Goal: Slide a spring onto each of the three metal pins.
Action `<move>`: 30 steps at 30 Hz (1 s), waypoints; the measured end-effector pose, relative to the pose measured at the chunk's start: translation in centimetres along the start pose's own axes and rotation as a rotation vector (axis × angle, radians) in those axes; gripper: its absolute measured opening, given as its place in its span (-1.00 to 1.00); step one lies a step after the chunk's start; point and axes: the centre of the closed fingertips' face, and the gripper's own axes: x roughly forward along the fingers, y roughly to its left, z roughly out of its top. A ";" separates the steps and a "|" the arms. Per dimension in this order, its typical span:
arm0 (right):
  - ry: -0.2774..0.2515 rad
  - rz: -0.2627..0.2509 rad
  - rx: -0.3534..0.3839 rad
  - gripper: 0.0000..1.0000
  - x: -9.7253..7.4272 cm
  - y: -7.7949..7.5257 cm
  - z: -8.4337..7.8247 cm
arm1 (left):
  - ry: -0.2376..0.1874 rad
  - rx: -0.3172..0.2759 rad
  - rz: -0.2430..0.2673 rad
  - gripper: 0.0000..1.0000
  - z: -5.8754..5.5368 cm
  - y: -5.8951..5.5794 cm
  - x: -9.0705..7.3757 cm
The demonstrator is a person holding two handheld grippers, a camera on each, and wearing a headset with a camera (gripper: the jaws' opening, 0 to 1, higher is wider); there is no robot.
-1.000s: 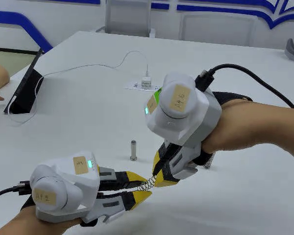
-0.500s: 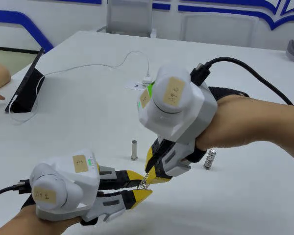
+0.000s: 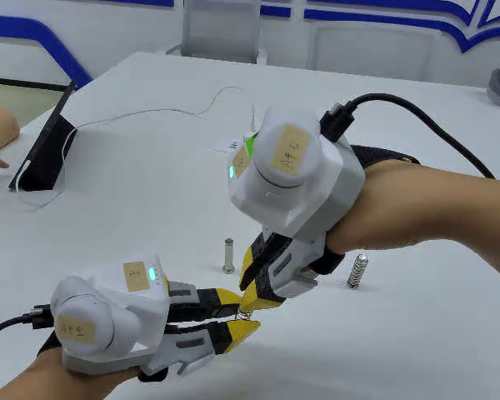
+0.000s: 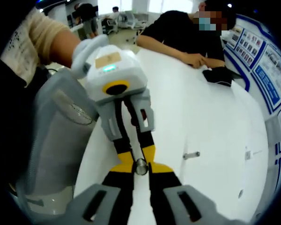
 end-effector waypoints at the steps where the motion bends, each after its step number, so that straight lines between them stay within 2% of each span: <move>1: 0.000 0.000 0.001 -0.73 0.0 0.0 0.0 | -0.001 -0.002 0.003 -0.78 0.0 0.1 0.0; 14: 0.001 0.012 0.021 -0.71 0.9 0.0 -0.3 | -0.017 -0.004 0.010 -0.78 0.4 0.2 -0.2; 30: -0.004 0.011 0.028 -0.75 0.9 -0.3 -0.3 | -0.037 -0.022 0.024 -0.78 0.7 0.4 -0.2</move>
